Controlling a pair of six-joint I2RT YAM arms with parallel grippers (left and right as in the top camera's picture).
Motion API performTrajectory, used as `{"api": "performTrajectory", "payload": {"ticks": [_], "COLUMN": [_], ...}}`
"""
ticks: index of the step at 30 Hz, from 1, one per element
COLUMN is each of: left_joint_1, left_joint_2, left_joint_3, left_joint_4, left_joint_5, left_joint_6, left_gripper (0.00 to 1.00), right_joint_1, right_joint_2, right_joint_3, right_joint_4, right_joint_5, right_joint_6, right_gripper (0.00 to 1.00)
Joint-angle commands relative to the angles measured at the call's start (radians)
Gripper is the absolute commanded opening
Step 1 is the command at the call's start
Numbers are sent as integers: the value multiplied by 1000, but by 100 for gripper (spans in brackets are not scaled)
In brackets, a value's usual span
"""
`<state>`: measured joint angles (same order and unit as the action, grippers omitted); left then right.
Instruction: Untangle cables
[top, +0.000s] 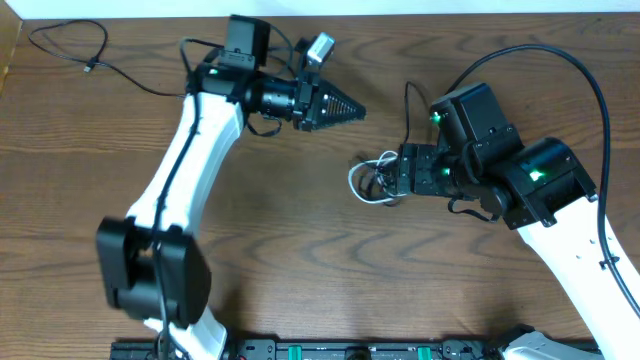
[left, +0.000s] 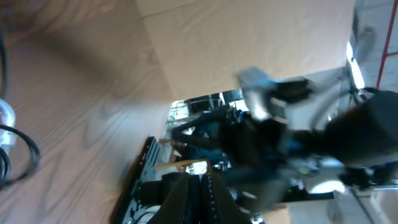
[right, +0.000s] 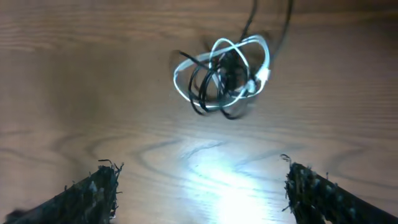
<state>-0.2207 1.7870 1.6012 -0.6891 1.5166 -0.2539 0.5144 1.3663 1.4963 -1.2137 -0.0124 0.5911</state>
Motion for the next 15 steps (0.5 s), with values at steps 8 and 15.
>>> {"api": "performTrajectory", "payload": {"ticks": [8, 15], "left_joint_1": [0, 0], "left_joint_2": [-130, -127], "left_joint_3": [20, 20], "left_joint_4": [-52, -297], "left_joint_5": [-367, -804], "left_joint_6": [-72, -55], "left_gripper": [13, 91], "right_joint_1": [-13, -145], "right_joint_2": [57, 154], "right_joint_3": [4, 3], "right_joint_4": [5, 20], "right_joint_5": [198, 114], "right_joint_6": [45, 6], "right_gripper": [99, 99]}}
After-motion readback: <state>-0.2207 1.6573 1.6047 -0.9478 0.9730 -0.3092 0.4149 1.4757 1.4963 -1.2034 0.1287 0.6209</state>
